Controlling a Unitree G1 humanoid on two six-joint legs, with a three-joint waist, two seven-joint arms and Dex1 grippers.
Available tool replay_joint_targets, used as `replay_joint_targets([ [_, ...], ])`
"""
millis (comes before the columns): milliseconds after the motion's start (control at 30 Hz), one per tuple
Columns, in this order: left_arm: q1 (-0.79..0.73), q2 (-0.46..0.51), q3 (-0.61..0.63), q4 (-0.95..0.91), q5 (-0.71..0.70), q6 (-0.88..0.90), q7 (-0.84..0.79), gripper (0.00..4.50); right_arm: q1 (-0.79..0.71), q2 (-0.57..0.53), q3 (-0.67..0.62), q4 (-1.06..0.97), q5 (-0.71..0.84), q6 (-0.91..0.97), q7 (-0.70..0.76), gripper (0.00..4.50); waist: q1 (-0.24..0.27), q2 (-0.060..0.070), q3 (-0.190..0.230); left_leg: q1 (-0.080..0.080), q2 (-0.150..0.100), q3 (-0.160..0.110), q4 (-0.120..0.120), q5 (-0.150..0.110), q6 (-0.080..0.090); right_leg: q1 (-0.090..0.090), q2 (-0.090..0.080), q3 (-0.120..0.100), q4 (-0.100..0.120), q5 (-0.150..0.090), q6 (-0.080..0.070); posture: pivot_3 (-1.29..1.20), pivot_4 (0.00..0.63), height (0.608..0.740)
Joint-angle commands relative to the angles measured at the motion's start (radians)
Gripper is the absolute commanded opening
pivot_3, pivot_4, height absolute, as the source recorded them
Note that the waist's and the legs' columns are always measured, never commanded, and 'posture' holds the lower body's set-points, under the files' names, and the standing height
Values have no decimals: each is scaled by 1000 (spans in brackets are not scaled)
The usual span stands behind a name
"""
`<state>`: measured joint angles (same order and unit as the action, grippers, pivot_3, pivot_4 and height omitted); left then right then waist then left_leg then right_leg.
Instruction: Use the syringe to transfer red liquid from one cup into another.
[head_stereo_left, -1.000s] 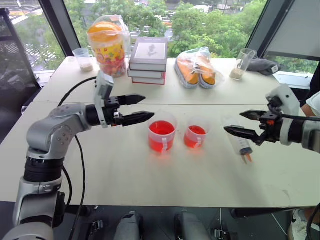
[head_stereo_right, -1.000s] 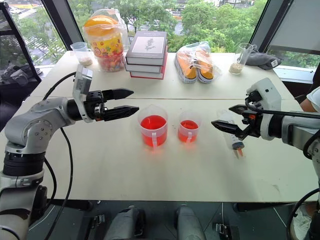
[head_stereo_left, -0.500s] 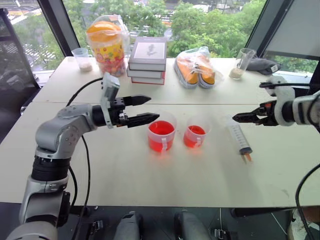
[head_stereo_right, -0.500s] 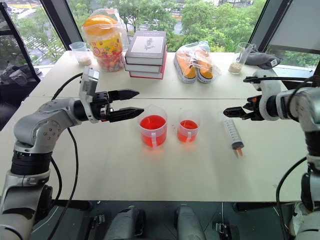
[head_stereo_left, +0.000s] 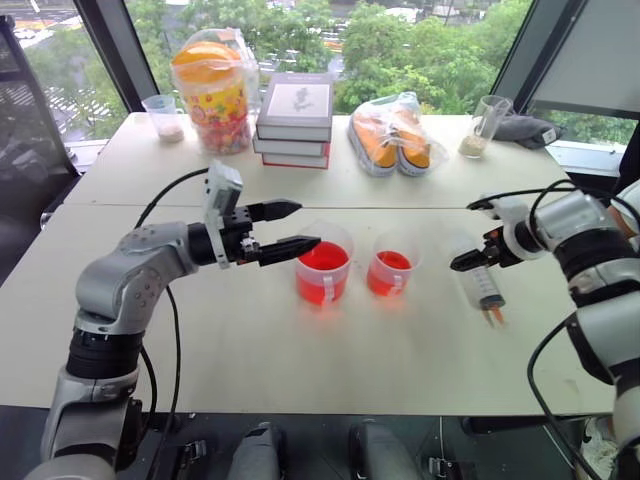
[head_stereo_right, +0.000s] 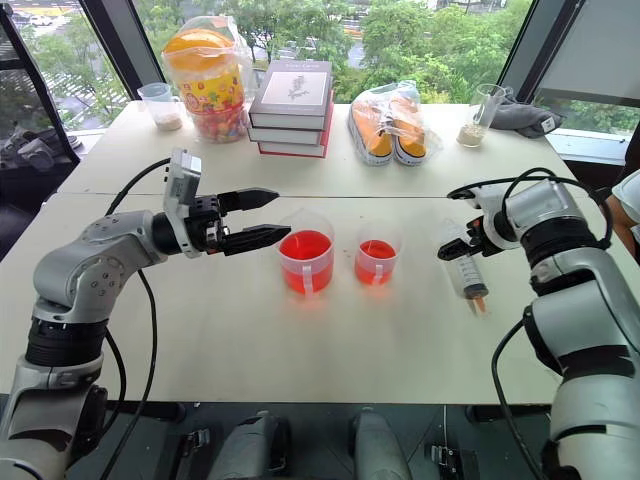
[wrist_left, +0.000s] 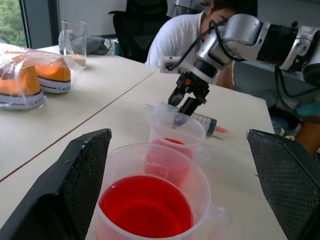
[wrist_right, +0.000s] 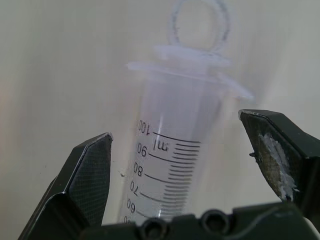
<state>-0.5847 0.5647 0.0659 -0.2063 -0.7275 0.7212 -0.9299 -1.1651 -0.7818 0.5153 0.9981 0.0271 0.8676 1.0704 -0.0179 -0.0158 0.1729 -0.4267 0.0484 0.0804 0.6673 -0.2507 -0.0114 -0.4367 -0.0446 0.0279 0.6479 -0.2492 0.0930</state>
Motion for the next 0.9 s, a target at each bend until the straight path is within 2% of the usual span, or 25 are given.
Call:
replay_joint_targets([
  [33, 5, 6, 34, -47, -25, 1, 17, 4500, -30, 25, -6, 72, -68, -60, 22, 4441, 0, 0, 0, 0, 0, 0, 0, 0, 0, 1, 0, 0, 0, 0, 0, 0, 150, 740],
  [67, 7, 7, 34, -51, -28, 2, 21, 4500, -34, 33, -13, 89, -82, -71, 24, 4441, -1, 0, 0, 1, 0, 0, 0, 0, 0, 1, 0, 0, 0, 0, 0, 0, 150, 740],
  [167, 19, 13, 38, -67, -35, 9, 33, 4500, -38, 55, -25, 118, -118, -97, 41, 3598, -2, 0, 0, 2, 0, 0, 1, 0, 0, 3, 0, 0, 0, 0, 0, 0, 150, 740],
  [300, 20, 23, 41, -76, -44, 17, 37, 4500, -43, 69, -53, 130, -148, -100, 56, 1676, -3, 0, 0, 3, 0, -1, 0, 0, 0, 3, 0, 0, 0, 0, 0, 0, 150, 740],
  [333, 19, 28, 43, -75, -47, 18, 36, 4500, -44, 70, -61, 126, -152, -94, 56, 1406, -3, 0, 0, 3, 0, -1, 0, 0, 0, 3, 0, 0, 0, 0, 0, 0, 150, 740],
  [533, -14, 49, 36, -48, -48, 11, 24, 4500, -75, 23, -171, 13, -138, -43, 2, 1400, -1, 1, 0, 2, 0, 0, 0, 0, 0, 2, 0, 0, 0, 0, 0, 0, 150, 740],
  [633, -40, 60, 35, -20, -42, 11, 11, 4500, -52, -19, -307, -239, -63, 12, -14, 1400, 1, 2, 1, 1, 0, 0, 0, 0, 0, 0, 0, 0, 1, 0, 0, 0, 150, 740],
  [733, -78, 76, 36, 20, -39, 8, -12, 4500, 27, -14, -480, -577, 55, 85, -50, 1400, 2, 2, 1, 0, 0, -1, -1, 0, 0, -1, 0, 0, 2, 0, 0, 0, 150, 740],
  [900, -156, 81, 18, 118, -13, -20, -61, 4500, 143, 134, -709, -1015, 252, 95, -155, 1400, 3, 2, 1, 0, 1, -1, -2, 0, 0, -1, 1, -1, 1, 0, 0, 0, 150, 740],
])
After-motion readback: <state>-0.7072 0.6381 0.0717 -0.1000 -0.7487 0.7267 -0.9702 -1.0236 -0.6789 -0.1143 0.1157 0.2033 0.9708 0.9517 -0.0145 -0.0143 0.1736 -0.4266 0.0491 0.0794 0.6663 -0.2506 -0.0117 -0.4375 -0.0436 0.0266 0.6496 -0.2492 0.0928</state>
